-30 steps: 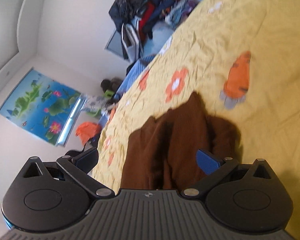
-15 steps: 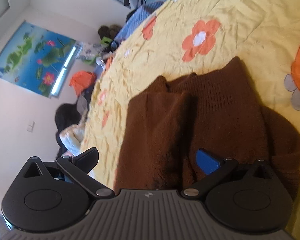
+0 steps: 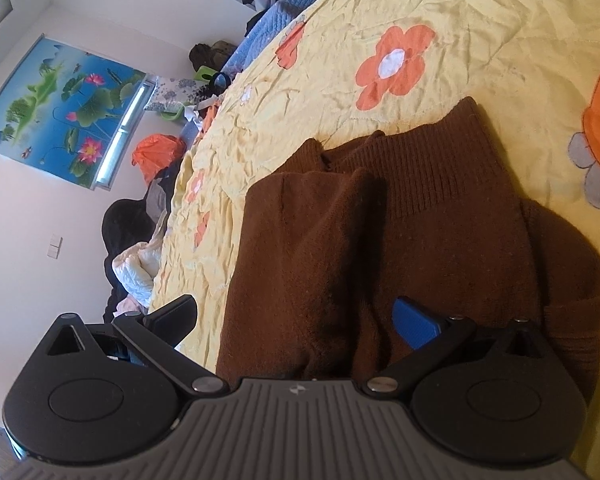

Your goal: Fold small clothes

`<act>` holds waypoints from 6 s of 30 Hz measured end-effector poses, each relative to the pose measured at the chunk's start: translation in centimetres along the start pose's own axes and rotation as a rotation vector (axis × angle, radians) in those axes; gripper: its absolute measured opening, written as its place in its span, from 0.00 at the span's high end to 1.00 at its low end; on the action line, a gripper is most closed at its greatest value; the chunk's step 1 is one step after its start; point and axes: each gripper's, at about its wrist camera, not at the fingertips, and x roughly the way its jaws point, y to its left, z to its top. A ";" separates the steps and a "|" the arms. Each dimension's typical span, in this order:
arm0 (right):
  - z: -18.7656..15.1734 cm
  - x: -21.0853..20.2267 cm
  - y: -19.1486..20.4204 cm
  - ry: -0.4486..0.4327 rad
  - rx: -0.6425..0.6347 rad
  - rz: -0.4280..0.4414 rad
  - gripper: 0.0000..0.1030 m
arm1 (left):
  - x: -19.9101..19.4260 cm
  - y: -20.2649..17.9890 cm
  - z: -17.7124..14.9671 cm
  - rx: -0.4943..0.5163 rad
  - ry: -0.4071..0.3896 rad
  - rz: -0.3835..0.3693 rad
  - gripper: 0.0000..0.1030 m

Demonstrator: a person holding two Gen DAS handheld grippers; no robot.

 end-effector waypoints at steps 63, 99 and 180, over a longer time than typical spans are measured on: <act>-10.5 -9.0 0.7 -0.244 -0.115 -0.046 0.12 | -5.2 8.5 -10.3 -0.104 0.000 -0.187 0.89; 0.3 4.3 1.5 -0.215 -0.097 -0.152 0.44 | 10.9 29.5 -8.3 -0.953 0.248 -0.351 0.80; -4.1 0.6 11.2 -0.245 -0.520 -0.383 0.32 | -2.3 18.4 -13.7 -0.550 0.179 -0.129 0.83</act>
